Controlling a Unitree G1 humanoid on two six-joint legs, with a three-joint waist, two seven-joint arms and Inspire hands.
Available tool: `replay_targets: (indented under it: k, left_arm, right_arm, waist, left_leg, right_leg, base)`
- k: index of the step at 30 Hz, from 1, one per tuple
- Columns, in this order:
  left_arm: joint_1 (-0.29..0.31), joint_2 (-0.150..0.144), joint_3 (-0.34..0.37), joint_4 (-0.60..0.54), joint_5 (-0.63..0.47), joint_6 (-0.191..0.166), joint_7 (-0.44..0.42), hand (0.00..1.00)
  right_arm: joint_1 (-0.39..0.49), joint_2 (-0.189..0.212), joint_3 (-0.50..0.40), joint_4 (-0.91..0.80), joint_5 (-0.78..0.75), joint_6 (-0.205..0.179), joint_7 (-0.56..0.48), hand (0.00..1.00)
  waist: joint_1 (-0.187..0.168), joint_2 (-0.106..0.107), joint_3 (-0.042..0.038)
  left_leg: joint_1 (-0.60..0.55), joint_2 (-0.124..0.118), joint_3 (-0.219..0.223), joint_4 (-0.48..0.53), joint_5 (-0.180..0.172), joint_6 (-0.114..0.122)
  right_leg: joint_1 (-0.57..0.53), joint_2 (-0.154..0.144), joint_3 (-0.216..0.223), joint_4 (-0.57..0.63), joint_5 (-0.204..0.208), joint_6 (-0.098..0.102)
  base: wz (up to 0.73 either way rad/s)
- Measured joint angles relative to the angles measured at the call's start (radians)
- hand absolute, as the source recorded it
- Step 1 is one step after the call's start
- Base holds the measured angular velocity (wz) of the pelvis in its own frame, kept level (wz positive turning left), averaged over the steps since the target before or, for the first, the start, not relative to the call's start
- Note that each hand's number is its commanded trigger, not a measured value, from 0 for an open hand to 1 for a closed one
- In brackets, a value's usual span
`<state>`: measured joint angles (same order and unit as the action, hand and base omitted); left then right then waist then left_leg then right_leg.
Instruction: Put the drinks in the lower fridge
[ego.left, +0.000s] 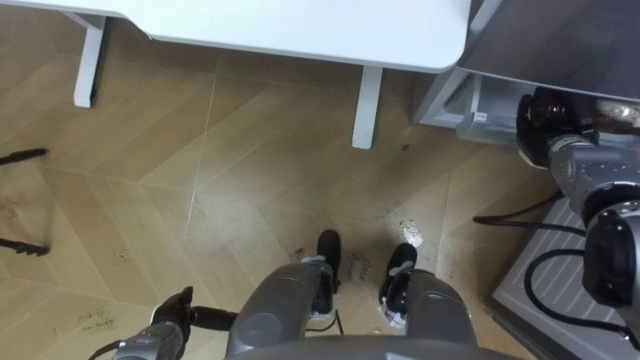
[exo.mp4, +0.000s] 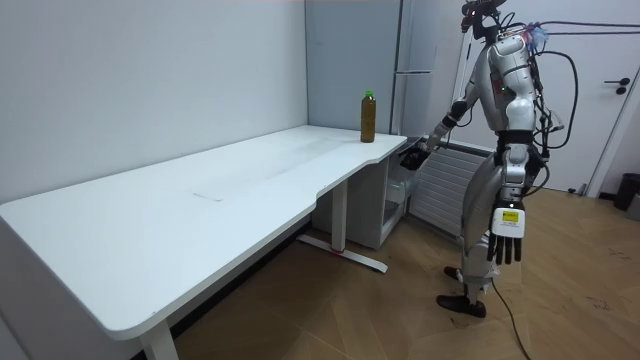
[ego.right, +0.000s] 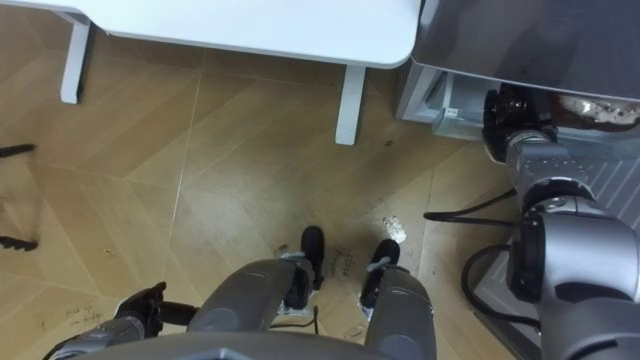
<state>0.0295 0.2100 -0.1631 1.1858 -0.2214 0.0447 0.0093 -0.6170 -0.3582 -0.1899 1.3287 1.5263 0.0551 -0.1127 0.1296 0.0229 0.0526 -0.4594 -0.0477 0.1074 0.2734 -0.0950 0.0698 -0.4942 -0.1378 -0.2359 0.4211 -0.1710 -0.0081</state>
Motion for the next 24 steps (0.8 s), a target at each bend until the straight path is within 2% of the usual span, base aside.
replay_targets:
  k: [24]
  left_arm:
    - [-0.004, 0.0, -0.018, 0.001, -0.001, 0.022, 0.001, 0.0]
  right_arm:
    - [0.007, 0.001, 0.001, 0.003, 0.009, 0.012, 0.002, 0.0]
  waist:
    - [-0.006, 0.0, -0.0002]
  left_leg:
    - [0.007, 0.0, -0.003, 0.0, 0.0, 0.0]
  right_leg:
    - [0.007, 0.0, -0.001, 0.0, 0.0, 0.0]
  base:
    - [0.0]
